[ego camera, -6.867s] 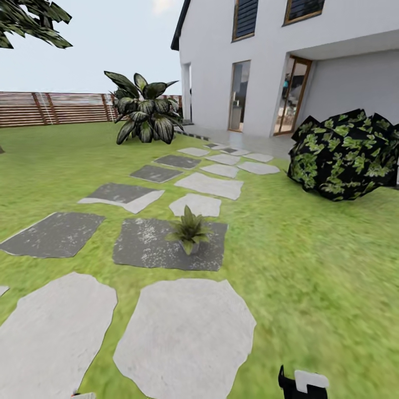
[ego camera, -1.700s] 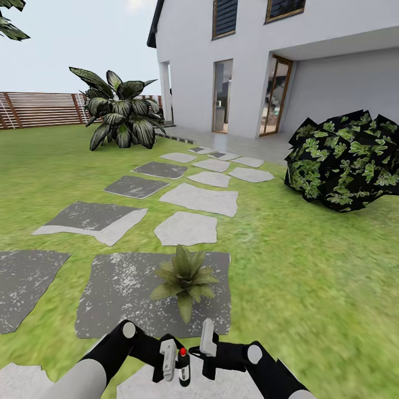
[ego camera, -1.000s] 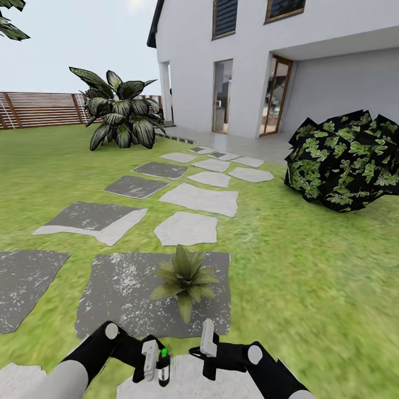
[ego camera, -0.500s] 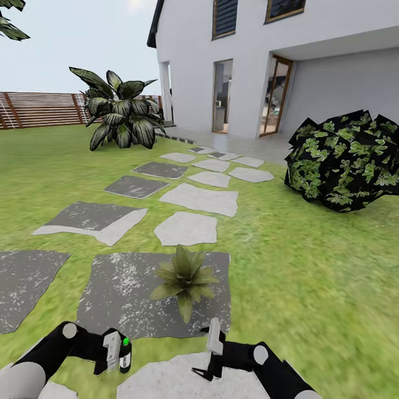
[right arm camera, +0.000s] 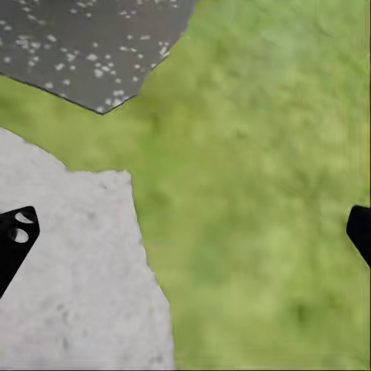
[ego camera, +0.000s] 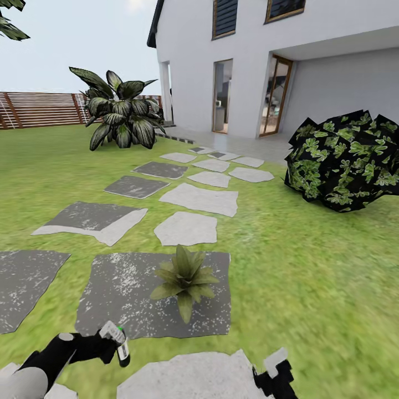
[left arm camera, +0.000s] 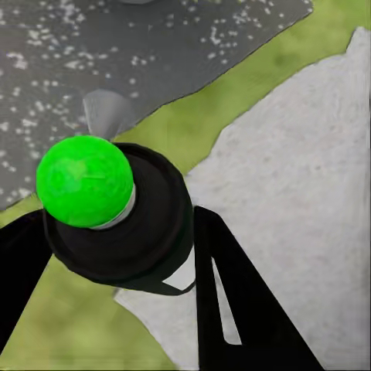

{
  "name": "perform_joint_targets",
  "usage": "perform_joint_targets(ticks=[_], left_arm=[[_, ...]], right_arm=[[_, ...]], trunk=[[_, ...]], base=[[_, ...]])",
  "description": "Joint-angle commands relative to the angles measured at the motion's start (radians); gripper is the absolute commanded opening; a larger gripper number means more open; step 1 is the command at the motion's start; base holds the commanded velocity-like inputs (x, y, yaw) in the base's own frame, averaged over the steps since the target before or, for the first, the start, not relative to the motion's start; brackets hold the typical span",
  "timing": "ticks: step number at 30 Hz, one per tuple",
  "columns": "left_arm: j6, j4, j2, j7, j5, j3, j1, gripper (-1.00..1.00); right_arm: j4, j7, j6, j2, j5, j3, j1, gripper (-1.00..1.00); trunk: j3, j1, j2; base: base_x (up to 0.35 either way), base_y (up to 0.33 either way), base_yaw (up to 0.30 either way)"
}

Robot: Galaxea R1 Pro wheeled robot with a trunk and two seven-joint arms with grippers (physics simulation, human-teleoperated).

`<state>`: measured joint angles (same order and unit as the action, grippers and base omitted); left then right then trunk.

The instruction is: Pick up the pesticide atomizer in the garden and spray insectifuge to fully cover both potted plants in the garden.

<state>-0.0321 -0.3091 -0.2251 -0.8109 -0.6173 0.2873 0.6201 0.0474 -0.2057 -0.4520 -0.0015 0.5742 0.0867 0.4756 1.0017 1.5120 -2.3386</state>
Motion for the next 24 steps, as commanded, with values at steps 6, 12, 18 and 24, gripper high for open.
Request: perform_joint_targets(ticks=[6, 12, 18, 24], left_arm=[[0.432, -0.138, 0.094, -0.004, -0.018, -0.010, 0.006, -1.00], [0.476, -0.175, 0.097, -0.005, -0.020, -0.156, 0.000, -1.00], [0.676, -0.175, 0.118, -0.009, -0.016, -0.189, 0.006, -1.00], [0.721, -0.224, 0.129, -0.014, -0.016, -0.216, 0.006, -1.00]], right_arm=[[-0.019, -0.090, 0.088, 0.001, -0.235, 0.229, -0.001, 1.00], [-0.018, -0.091, 0.091, -0.003, -0.240, 0.232, -0.002, 1.00], [-0.018, -0.096, 0.090, -0.003, -0.241, 0.232, -0.002, 1.00], [-0.018, -0.098, 0.090, -0.010, -0.243, 0.234, -0.002, 1.00]], trunk=[[0.001, 0.000, 0.000], [0.001, 0.000, 0.000], [0.001, 0.000, 0.000], [0.001, 0.000, 0.000]], base=[[0.000, 0.000, 0.000], [0.000, 0.000, 0.000], [0.000, 0.000, 0.000], [0.000, 0.000, -0.149]])
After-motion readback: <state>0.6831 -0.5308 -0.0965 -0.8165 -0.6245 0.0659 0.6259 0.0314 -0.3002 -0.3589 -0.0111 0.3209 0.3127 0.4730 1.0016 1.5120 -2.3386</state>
